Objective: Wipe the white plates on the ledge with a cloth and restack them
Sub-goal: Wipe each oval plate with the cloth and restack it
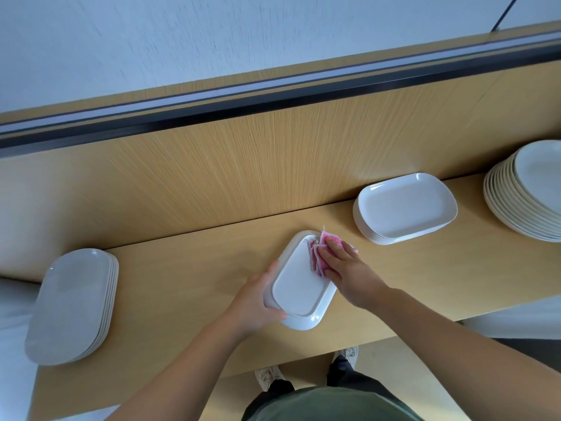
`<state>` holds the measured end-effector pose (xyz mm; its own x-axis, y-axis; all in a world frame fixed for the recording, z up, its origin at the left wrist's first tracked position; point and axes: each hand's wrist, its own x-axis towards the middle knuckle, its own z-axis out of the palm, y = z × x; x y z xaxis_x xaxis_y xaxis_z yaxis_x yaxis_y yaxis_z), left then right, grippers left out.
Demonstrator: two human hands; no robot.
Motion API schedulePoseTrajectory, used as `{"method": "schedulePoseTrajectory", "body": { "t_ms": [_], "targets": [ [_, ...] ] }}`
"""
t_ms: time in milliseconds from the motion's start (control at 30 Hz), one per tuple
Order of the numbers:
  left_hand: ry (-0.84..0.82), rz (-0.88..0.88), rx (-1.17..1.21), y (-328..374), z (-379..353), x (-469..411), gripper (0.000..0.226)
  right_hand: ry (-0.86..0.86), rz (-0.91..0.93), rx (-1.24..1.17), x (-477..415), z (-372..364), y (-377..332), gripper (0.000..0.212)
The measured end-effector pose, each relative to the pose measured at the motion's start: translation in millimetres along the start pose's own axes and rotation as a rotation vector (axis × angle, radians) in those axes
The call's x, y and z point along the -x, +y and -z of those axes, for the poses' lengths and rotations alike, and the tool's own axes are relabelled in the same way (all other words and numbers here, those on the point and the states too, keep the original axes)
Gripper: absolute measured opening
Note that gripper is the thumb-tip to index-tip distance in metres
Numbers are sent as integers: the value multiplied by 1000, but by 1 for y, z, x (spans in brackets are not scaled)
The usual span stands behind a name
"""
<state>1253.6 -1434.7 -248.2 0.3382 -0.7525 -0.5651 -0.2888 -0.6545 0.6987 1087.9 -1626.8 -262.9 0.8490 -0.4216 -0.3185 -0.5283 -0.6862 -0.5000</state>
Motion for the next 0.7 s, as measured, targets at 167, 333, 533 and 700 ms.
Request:
{"method": "schedulePoseTrajectory", "body": {
  "t_ms": [167, 333, 533, 700],
  "targets": [
    [-55, 27, 79, 6, 4, -4, 106, -117, 51, 186, -25, 17, 9, 78],
    [-38, 28, 94, 7, 2, -6, 100, -78, 61, 116, -27, 10, 2, 50],
    [-3, 37, 133, 5, -5, -7, 97, 40, -25, -22, 1, -11, -3, 50],
    [29, 50, 153, 9, -13, -7, 97, 67, -61, -71, 17, -29, -7, 49]
  ]
}}
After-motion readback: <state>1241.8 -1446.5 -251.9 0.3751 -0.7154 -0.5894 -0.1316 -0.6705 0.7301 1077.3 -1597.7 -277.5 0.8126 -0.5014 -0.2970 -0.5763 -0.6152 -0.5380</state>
